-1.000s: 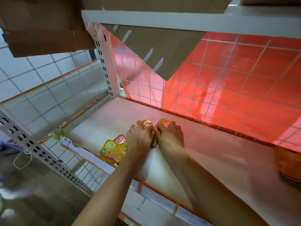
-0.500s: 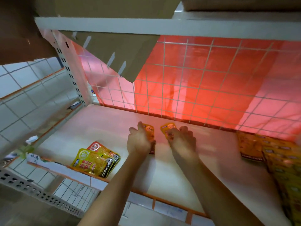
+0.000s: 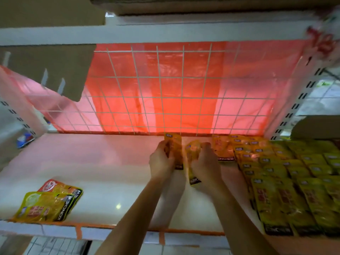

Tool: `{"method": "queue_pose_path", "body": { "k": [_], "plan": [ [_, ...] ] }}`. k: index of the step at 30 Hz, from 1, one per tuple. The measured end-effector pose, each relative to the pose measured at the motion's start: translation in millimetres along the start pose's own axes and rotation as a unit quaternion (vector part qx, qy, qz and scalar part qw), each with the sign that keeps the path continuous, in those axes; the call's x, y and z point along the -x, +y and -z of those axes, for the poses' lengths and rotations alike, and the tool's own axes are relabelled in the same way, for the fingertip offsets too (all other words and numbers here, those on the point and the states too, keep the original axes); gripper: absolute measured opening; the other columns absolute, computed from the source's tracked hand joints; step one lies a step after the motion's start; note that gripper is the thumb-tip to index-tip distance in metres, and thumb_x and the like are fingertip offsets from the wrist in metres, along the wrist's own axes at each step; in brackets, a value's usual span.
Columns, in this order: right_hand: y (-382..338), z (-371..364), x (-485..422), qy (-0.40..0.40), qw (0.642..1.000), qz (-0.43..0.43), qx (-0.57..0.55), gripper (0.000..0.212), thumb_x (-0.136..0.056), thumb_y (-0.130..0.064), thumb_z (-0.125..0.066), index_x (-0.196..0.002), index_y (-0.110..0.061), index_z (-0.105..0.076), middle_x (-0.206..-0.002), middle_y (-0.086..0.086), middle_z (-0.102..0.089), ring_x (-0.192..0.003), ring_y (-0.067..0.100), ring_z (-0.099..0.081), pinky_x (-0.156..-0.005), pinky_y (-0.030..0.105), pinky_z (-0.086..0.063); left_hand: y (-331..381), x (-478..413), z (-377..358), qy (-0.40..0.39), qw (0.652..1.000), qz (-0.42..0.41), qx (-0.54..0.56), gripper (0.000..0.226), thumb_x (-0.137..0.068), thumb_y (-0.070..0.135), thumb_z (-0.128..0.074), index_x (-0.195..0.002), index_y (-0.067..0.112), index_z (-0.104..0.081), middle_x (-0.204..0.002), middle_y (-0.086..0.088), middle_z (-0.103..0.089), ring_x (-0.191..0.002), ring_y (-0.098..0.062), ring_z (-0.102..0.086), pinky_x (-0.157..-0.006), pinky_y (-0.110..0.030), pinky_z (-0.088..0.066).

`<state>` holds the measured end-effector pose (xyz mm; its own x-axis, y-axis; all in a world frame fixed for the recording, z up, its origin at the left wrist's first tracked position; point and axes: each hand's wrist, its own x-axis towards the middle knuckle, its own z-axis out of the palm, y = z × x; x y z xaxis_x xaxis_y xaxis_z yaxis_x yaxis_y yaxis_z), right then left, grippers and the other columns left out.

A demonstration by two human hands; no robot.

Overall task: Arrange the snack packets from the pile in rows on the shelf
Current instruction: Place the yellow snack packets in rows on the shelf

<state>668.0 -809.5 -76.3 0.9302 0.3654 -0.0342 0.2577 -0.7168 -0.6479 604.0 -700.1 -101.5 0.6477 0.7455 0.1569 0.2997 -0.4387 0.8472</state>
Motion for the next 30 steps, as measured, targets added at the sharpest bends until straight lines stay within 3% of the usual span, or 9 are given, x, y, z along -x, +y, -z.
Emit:
{"method": "queue_pose_path", "body": {
  "k": [4,7,9,13,16,19,23,30],
  "plan": [
    [29,41,-8,0.026,0.998,-0.016,-0.047,0.024,-0.096,-0.03,-0.048,-0.112,-0.013,-0.054,-0.116,0.014,-0.062,-0.111,0.032,-0.057,-0.084,0.033,-0.041,25,6,-37,-0.056,0.996,0.026,0.066,0.035,-0.09,0.026,-0.061,-0.125,0.023,-0.058,-0.108,-0.003,-0.069,-0.09,-0.017,-0.067,-0.08,-0.034,-0.056],
    [53,65,-15,0.09,0.99,-0.03,-0.103,0.027,-0.094,-0.032,-0.054,-0.108,-0.01,-0.058,-0.109,0.013,-0.066,-0.107,0.03,-0.059,-0.084,0.033,-0.042,41,9,-64,-0.102,0.988,0.039,0.107,0.04,-0.084,0.022,-0.067,-0.123,0.028,-0.059,-0.101,0.003,-0.069,-0.079,-0.004,-0.066,-0.068,-0.019,-0.055],
    [67,80,-19,0.129,0.981,-0.058,-0.135,0.034,-0.093,-0.041,-0.054,-0.11,-0.012,-0.059,-0.105,0.011,-0.067,-0.102,0.029,-0.061,-0.084,0.035,-0.043,48,8,-79,-0.122,0.985,0.042,0.112,0.043,-0.083,0.015,-0.068,-0.123,0.027,-0.059,-0.103,0.0,-0.07,-0.079,-0.006,-0.066,-0.062,-0.012,-0.052],
    [95,103,-29,0.169,0.969,-0.088,-0.16,0.032,-0.091,-0.045,-0.057,-0.107,-0.017,-0.059,-0.096,0.006,-0.067,-0.093,0.027,-0.062,-0.079,0.036,-0.047,55,10,-101,-0.144,0.986,0.032,0.081,0.045,-0.081,0.011,-0.069,-0.124,0.023,-0.06,-0.106,-0.001,-0.07,-0.076,-0.005,-0.063,-0.058,-0.004,-0.046],
    [108,110,-33,0.184,0.964,-0.095,-0.169,0.031,-0.091,-0.047,-0.056,-0.104,-0.019,-0.06,-0.086,-0.002,-0.062,-0.08,0.017,-0.056,-0.07,0.028,-0.039,59,13,-111,-0.151,0.987,0.01,0.05,0.041,-0.082,0.017,-0.07,-0.122,0.025,-0.063,-0.107,0.003,-0.07,-0.07,0.003,-0.059,-0.056,-0.002,-0.042],
    [114,110,-35,0.184,0.964,-0.096,-0.166,0.029,-0.091,-0.046,-0.057,-0.102,-0.019,-0.058,-0.083,-0.005,-0.057,-0.075,0.014,-0.051,-0.067,0.026,-0.034,62,13,-116,-0.147,0.989,-0.023,0.001,0.035,-0.082,0.024,-0.07,-0.117,0.024,-0.066,-0.107,0.006,-0.07,-0.075,-0.003,-0.062,-0.064,-0.01,-0.041],
    [117,110,-37,0.168,0.968,-0.091,-0.161,0.025,-0.091,-0.04,-0.059,-0.103,-0.018,-0.058,-0.087,-0.003,-0.059,-0.078,0.016,-0.053,-0.068,0.027,-0.035,61,11,-124,-0.156,0.98,-0.063,-0.11,0.036,-0.086,0.035,-0.065,-0.121,0.025,-0.065,-0.108,-0.007,-0.067,-0.097,-0.024,-0.064,-0.083,-0.029,-0.046],
    [118,108,-37,0.151,0.969,-0.081,-0.178,0.02,-0.089,-0.037,-0.062,-0.101,-0.021,-0.057,-0.086,-0.004,-0.062,-0.079,0.017,-0.061,-0.067,0.031,-0.048,58,11,-128,-0.166,0.972,-0.072,-0.15,0.04,-0.087,0.04,-0.063,-0.126,0.032,-0.059,-0.097,0.003,-0.042,-0.097,-0.024,-0.057,-0.074,-0.021,-0.033]
  ]
}}
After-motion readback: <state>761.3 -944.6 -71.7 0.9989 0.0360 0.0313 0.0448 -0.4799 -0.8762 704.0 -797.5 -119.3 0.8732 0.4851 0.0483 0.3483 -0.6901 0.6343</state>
